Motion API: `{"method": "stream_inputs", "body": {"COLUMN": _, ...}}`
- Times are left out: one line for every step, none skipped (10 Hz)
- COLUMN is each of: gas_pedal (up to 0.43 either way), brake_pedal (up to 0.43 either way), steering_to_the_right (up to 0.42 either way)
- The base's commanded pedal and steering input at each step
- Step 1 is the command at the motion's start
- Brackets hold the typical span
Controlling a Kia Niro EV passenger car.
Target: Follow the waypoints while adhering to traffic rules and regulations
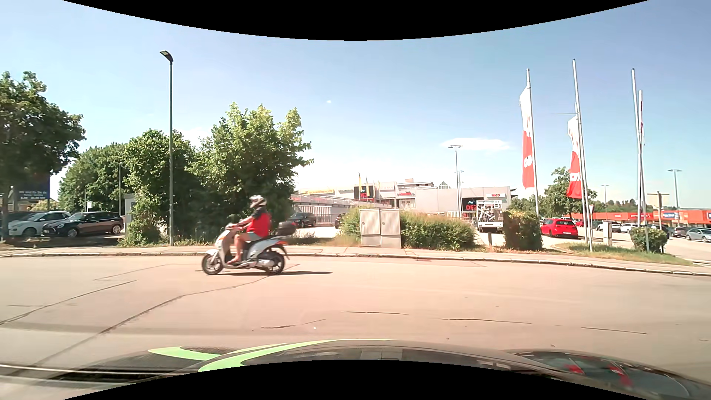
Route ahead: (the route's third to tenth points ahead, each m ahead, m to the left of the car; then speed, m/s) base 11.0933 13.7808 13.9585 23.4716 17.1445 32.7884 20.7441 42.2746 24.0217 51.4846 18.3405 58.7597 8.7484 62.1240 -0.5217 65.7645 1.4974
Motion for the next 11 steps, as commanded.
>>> {"method": "stream_inputs", "body": {"gas_pedal": 0.228, "brake_pedal": 0.000, "steering_to_the_right": -0.122}}
{"method": "stream_inputs", "body": {"gas_pedal": 0.228, "brake_pedal": 0.000, "steering_to_the_right": -0.162}}
{"method": "stream_inputs", "body": {"gas_pedal": 0.228, "brake_pedal": 0.000, "steering_to_the_right": -0.193}}
{"method": "stream_inputs", "body": {"gas_pedal": 0.240, "brake_pedal": 0.000, "steering_to_the_right": -0.235}}
{"method": "stream_inputs", "body": {"gas_pedal": 0.240, "brake_pedal": 0.000, "steering_to_the_right": -0.272}}
{"method": "stream_inputs", "body": {"gas_pedal": 0.240, "brake_pedal": 0.000, "steering_to_the_right": -0.301}}
{"method": "stream_inputs", "body": {"gas_pedal": 0.240, "brake_pedal": 0.000, "steering_to_the_right": -0.340}}
{"method": "stream_inputs", "body": {"gas_pedal": 0.240, "brake_pedal": 0.000, "steering_to_the_right": -0.380}}
{"method": "stream_inputs", "body": {"gas_pedal": 0.240, "brake_pedal": 0.000, "steering_to_the_right": -0.418}}
{"method": "stream_inputs", "body": {"gas_pedal": 0.240, "brake_pedal": 0.000, "steering_to_the_right": -0.449}}
{"method": "stream_inputs", "body": {"gas_pedal": 0.240, "brake_pedal": 0.000, "steering_to_the_right": -0.493}}
